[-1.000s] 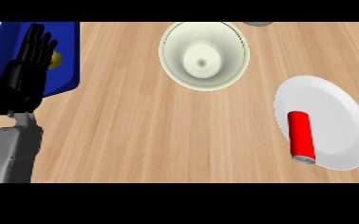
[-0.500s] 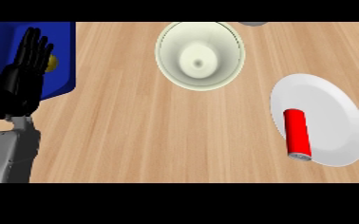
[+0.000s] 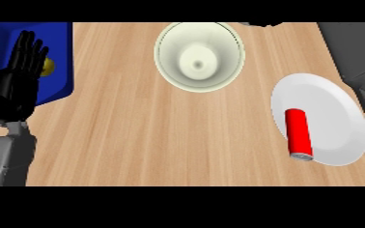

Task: Pick the bell pepper from the plate and place it in the bowl

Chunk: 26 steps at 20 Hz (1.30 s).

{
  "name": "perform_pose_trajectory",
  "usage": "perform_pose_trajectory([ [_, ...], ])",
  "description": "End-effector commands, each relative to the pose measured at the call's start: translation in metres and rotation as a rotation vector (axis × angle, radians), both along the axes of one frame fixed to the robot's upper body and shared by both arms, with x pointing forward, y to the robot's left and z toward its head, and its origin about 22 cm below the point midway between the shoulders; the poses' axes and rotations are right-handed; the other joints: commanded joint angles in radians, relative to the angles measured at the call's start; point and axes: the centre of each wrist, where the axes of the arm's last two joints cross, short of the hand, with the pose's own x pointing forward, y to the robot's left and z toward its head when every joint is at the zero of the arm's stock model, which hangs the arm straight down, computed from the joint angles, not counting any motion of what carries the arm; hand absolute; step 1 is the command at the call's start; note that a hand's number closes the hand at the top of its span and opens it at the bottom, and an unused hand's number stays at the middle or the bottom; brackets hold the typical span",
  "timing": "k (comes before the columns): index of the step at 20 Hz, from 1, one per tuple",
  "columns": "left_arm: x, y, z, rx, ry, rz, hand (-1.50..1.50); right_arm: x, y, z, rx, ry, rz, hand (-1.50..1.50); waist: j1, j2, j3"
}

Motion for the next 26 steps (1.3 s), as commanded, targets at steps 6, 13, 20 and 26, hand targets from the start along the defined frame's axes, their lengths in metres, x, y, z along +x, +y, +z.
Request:
perform_pose_trajectory([
  [6, 0.001, 0.008, -0.003, 0.001, 0.007, 0.008, 0.00, -0.007, 0.060, -0.075, -0.090, -0.036, -0.027, 1.50, -0.015, -0.001, 0.000],
  [13, -0.006, -0.004, 0.005, -0.008, 0.005, 0.000, 0.00, -0.009, 0.062, -0.135, -0.088, 0.148, -0.187, -1.50, 0.010, 0.006, 0.001],
  [20, -0.002, -0.001, 0.001, 0.001, -0.004, -0.023, 0.00, -0.011, 0.049, -0.159, 0.220, 0.253, -0.172, -1.50, 0.020, 0.016, 0.001],
  [26, -0.005, -0.010, 0.001, -0.007, -0.017, -0.034, 0.00, -0.009, 0.044, -0.151, 0.471, 0.131, -0.311, -1.50, 0.028, 0.018, 0.001],
])
